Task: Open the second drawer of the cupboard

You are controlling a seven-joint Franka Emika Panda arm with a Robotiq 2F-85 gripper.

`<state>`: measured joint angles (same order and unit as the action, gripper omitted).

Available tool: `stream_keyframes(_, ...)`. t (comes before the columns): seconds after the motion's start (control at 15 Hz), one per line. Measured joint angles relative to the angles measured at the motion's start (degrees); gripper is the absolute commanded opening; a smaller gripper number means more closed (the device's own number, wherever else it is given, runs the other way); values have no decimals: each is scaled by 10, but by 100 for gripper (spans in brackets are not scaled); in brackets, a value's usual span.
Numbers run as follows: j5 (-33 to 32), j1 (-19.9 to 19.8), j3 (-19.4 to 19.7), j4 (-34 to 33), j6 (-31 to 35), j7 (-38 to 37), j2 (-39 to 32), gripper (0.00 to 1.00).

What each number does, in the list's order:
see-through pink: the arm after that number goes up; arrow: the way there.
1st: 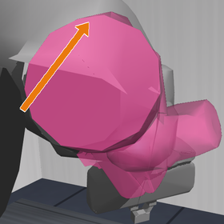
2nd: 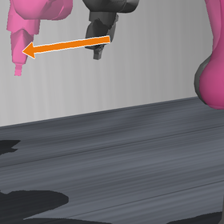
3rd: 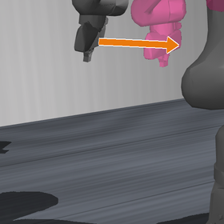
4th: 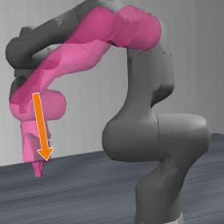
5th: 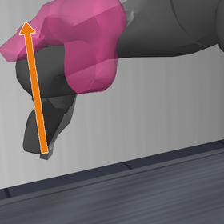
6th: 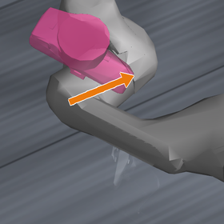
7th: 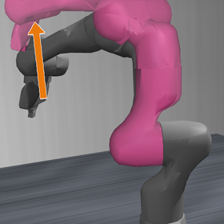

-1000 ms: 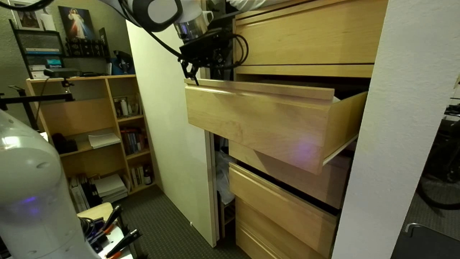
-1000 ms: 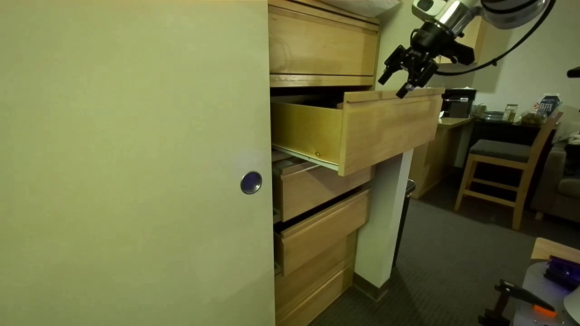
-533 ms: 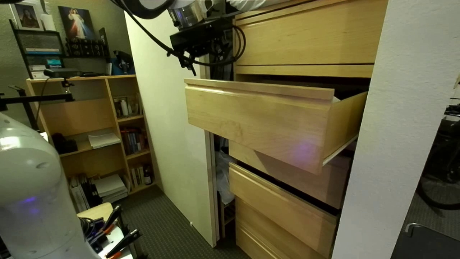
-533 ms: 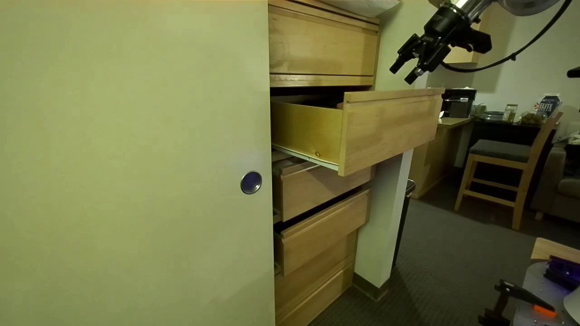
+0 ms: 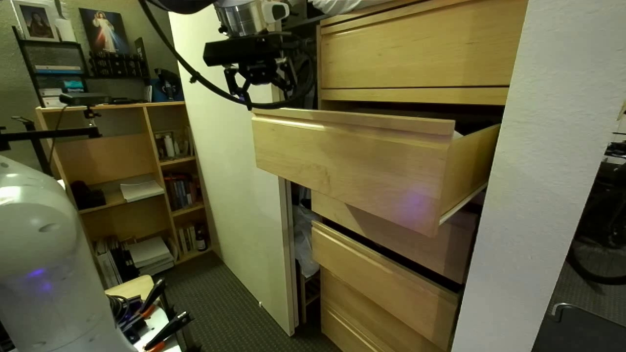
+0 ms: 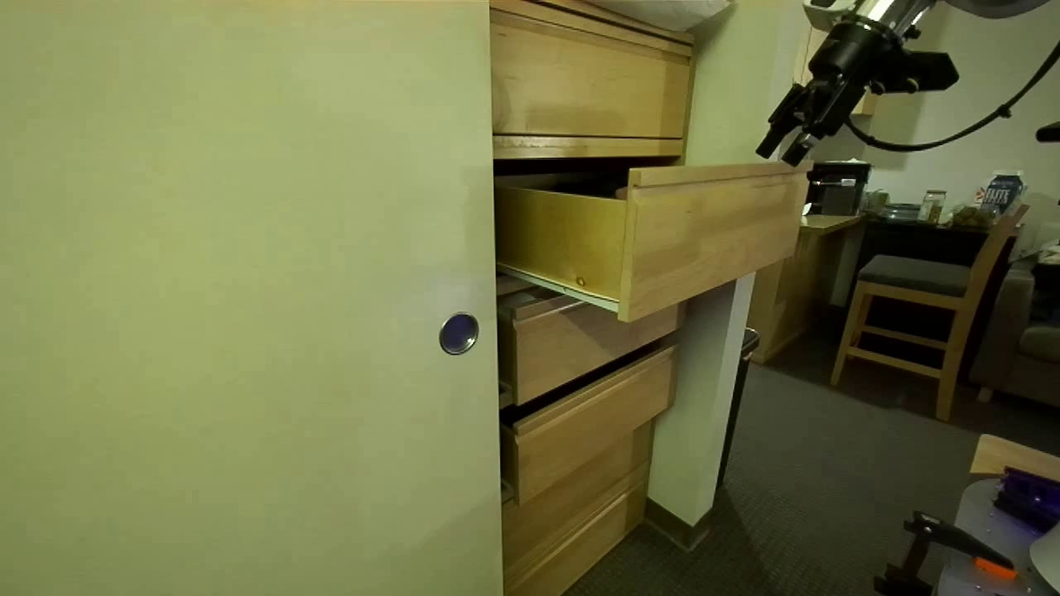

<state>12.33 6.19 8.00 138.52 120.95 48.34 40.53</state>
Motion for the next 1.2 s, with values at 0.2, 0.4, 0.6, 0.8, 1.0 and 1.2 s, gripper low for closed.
stream_keyframes(0.2, -24, -13, -4, 15, -15, -60, 16, 100)
stream_keyframes(0.4, -48, -29, -9, 37, -17, -127, 34, 100)
stream_keyframes(0.6, -71, -44, -13, 63, -17, -199, 55, 100)
stream_keyframes(0.8, -88, -55, -17, 86, -15, -264, 69, 100)
stream_keyframes(1.0, -104, -68, -30, 99, -10, -329, 66, 100)
stream_keyframes(1.2, -111, -76, -46, 103, 1, -381, 52, 100)
